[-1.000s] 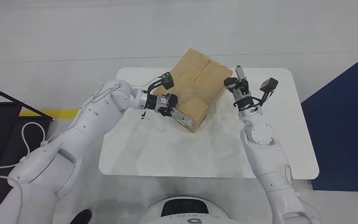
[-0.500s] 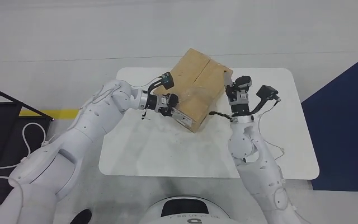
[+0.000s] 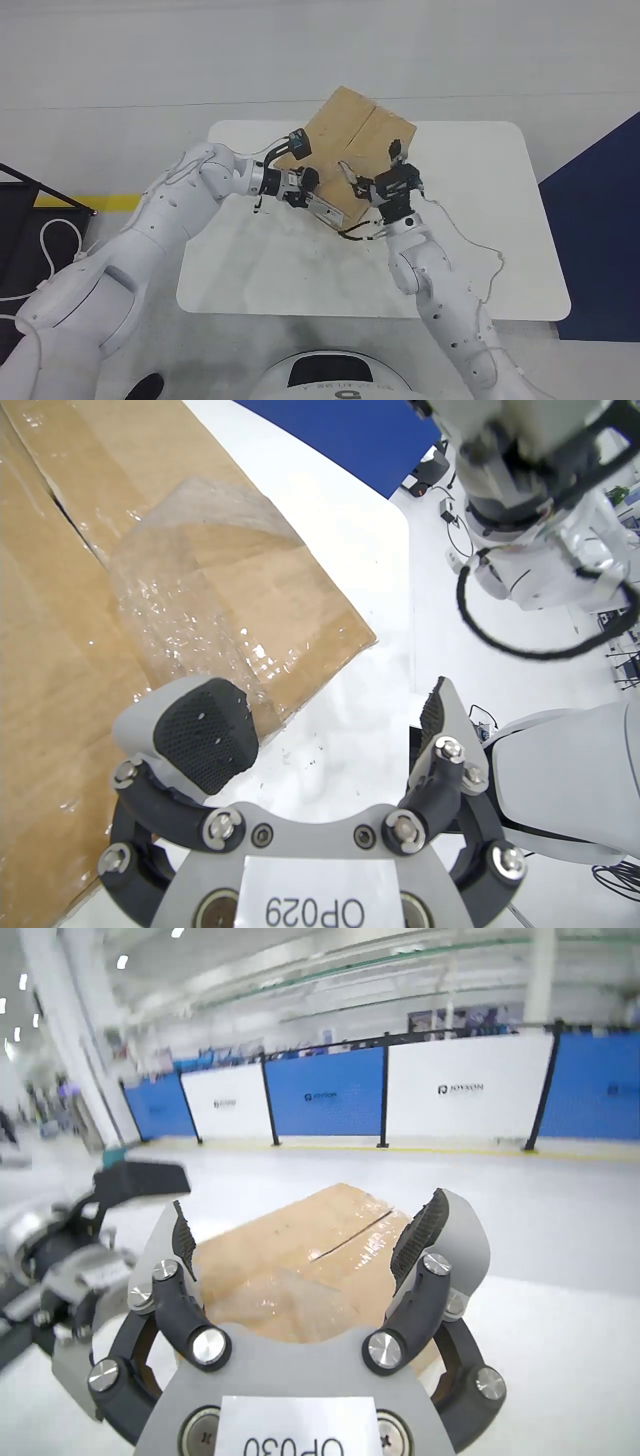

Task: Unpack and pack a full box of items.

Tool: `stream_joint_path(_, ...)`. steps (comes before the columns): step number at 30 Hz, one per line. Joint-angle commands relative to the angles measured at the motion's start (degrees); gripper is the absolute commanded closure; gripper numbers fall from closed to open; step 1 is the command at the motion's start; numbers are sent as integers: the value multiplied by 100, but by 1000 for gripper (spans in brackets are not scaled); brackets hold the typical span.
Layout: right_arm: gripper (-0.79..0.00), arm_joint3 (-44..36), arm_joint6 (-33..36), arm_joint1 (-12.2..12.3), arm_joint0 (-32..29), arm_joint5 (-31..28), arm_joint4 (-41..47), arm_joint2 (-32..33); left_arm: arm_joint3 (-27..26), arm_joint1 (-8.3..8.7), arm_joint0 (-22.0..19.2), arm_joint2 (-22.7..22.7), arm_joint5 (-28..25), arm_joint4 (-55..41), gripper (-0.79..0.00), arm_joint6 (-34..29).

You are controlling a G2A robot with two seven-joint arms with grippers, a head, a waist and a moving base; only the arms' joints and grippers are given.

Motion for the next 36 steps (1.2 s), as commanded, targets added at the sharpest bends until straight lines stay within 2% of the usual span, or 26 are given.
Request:
stream_joint_path(1,-785,-222,415,51,-121,-353,-1096,-4,0,0,0,0,0,0,-785,0)
stream_joint_path(4,-785,-389,854,89,-211,-780,-1348,-36,0,0,0,0,0,0,-785,0)
stream_joint_path(9,-785,-90,1771,16,200,-456,-1693,-256,0,0,0,0,0,0,-785,0)
stream_joint_path(15,-785,239,2254,-50,580,-69,-1767,-256,0,0,0,0,0,0,-785,0)
stream_joint_path(24,-785,295,3147,-90,829,-114,-1976,-218,0,0,0,0,0,0,-785,0)
stream_joint_path(31,-785,467,3733,-184,1183,656,-2526,-296,0,0,0,0,0,0,-785,0)
stream_joint_path(36,-785,801,4155,-282,1576,1538,-3231,-357,0,0,0,0,0,0,-785,0)
